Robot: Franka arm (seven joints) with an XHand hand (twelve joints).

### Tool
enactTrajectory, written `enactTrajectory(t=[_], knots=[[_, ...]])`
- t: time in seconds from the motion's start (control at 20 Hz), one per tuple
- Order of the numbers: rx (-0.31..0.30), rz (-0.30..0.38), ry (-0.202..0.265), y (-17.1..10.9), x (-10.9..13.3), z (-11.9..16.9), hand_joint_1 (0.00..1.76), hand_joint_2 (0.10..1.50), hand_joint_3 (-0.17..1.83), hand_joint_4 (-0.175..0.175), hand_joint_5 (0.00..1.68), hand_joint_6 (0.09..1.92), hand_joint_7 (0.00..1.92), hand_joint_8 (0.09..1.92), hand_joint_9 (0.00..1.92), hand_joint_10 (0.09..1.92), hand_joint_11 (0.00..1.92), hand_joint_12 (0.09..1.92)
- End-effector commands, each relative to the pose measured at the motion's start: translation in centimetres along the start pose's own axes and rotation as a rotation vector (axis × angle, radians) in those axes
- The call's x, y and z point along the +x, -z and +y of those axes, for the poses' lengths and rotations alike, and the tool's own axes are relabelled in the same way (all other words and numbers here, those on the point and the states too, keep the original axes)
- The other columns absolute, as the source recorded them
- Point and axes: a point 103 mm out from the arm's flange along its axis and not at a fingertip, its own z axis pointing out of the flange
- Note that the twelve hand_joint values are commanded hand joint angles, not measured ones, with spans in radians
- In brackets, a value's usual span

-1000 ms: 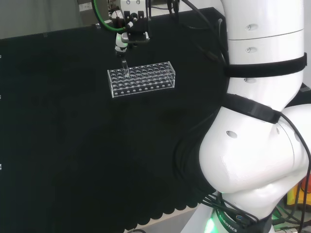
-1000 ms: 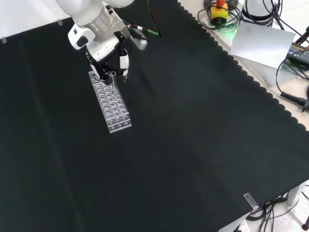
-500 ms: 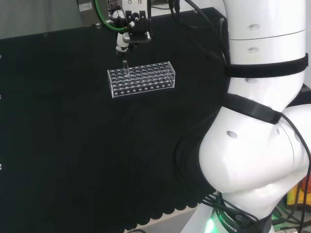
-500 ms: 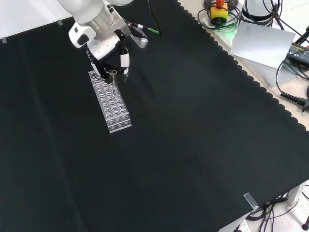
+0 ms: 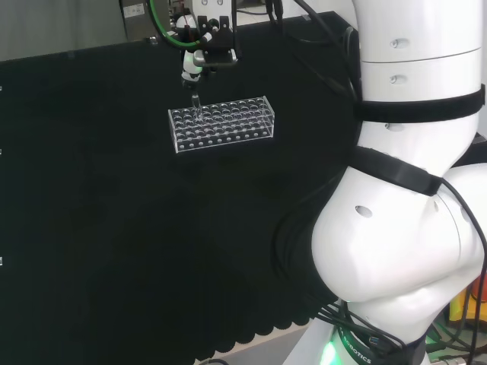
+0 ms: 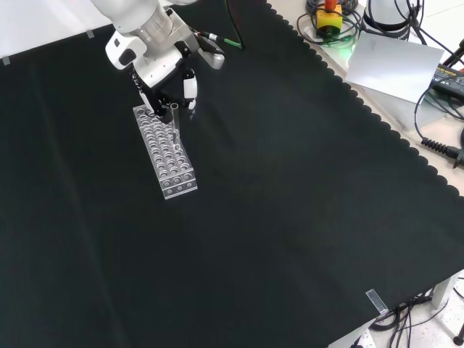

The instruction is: Put the test tube back in the rack.

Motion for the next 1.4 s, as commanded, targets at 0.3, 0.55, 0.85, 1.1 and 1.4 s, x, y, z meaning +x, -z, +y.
enactTrajectory(t=[0.3, 0.55, 0.85, 1.1, 1.4], knots=[[0.012, 0.019, -0.001, -0.41, 0.42, -0.64, 1.44, 0.67, 0.51, -0.175, 1.39, 0.36, 1.84, 0.25, 1.4, 0.42, 1.25, 0.91], [0.018, 0.015, -0.007, -0.69, 0.45, -0.66, 1.44, 0.67, 0.51, -0.175, 1.39, 0.36, 1.84, 0.25, 1.4, 0.42, 1.25, 0.91], [0.02, 0.023, -0.011, -0.83, 0.41, -0.62, 1.44, 0.67, 0.51, -0.175, 1.39, 0.36, 1.84, 0.25, 1.4, 0.42, 1.25, 0.91], [0.021, 0.024, -0.018, -0.94, 0.3, -0.58, 1.44, 0.67, 0.51, -0.175, 1.39, 0.36, 1.84, 0.25, 1.4, 0.42, 1.25, 0.91], [0.013, 0.033, -0.033, -1.12, -0.24, -0.26, 1.44, 0.67, 0.51, -0.175, 1.39, 0.36, 1.84, 0.25, 1.4, 0.42, 1.25, 0.91]])
